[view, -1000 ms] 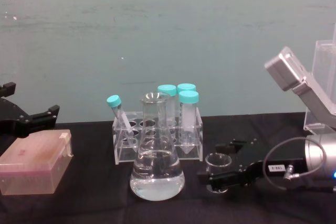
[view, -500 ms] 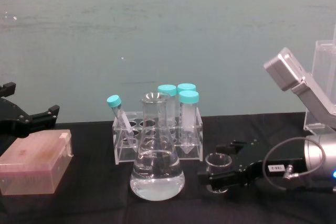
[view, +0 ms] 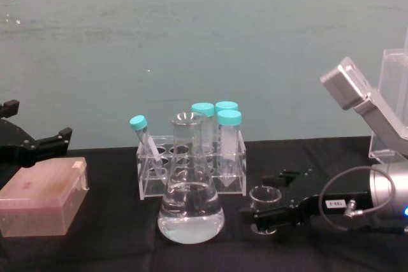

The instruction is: Place the experimental apparatus aside using one hand.

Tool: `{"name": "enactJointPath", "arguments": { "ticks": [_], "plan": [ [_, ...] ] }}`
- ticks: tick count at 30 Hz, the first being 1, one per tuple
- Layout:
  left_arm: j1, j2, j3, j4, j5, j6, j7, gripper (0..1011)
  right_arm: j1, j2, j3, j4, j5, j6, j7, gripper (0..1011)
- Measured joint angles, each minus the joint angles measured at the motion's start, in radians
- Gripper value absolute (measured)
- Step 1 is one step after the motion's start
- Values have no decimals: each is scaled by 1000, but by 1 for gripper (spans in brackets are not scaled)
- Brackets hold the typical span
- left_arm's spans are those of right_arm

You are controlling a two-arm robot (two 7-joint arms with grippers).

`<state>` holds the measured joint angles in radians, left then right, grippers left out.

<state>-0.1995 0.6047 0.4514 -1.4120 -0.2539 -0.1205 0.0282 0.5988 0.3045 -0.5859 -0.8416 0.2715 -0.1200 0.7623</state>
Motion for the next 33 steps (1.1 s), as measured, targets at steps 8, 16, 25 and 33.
{"name": "enactJointPath", "arguments": {
  "ticks": [8, 16, 25, 33],
  "plan": [
    [0, 0, 0, 0, 0, 0, 0, 1000, -1, 0, 0, -1, 0, -1, 0, 927],
    [0, 0, 0, 0, 0, 0, 0, 1000, -1, 0, 0, -1, 0, -1, 0, 707],
    [0, 0, 0, 0, 0, 0, 0, 1000, -1, 0, 0, -1, 0, -1, -1, 539],
    [0, 0, 0, 0, 0, 0, 0, 1000, -1, 0, 0, -1, 0, -1, -2, 539]
  ]
}}
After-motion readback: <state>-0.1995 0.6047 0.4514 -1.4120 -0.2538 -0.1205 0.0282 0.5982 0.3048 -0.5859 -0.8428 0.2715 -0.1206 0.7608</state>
